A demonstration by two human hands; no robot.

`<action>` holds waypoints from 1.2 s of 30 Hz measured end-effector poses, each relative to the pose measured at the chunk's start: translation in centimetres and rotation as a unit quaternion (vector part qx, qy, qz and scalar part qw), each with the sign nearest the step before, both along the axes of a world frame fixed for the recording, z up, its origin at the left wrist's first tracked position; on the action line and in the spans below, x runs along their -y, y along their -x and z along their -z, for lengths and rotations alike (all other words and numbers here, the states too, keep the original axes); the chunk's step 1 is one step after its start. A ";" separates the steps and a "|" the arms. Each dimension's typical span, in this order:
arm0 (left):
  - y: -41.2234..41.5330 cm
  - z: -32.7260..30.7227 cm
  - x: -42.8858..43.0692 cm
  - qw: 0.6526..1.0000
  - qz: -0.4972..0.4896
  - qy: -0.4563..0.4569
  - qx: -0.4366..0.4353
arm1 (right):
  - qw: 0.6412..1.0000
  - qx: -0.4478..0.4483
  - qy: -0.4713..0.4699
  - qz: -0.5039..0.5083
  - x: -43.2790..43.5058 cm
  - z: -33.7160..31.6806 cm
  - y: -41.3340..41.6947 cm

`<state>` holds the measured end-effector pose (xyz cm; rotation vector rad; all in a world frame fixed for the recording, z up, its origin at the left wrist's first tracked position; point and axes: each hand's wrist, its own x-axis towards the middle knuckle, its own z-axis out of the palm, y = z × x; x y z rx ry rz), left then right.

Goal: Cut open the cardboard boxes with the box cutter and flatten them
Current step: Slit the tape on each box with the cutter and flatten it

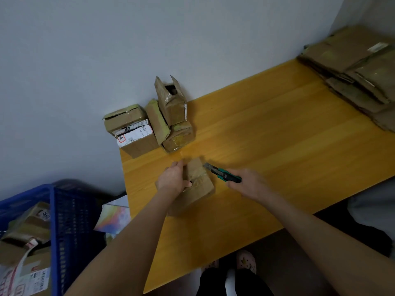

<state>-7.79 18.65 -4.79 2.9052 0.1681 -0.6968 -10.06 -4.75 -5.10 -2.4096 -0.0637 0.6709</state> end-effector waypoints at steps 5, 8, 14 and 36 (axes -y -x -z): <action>0.3 0.0 0.1 1.000 0.002 0.000 0.012 | 0.999 0.007 0.023 -0.027 -0.1 -0.4 0.4; 0.4 0.1 0.2 1.000 0.003 0.000 0.016 | 0.998 0.017 0.043 -0.045 0.2 -0.7 1.0; 0.4 -0.1 0.2 1.000 -0.001 0.006 0.011 | 1.000 -0.022 -0.010 -0.008 1.1 0.0 1.7; 1.7 -3.4 -1.9 0.988 -0.127 0.085 0.040 | 0.936 -0.145 -0.213 0.241 -8.9 1.1 -1.2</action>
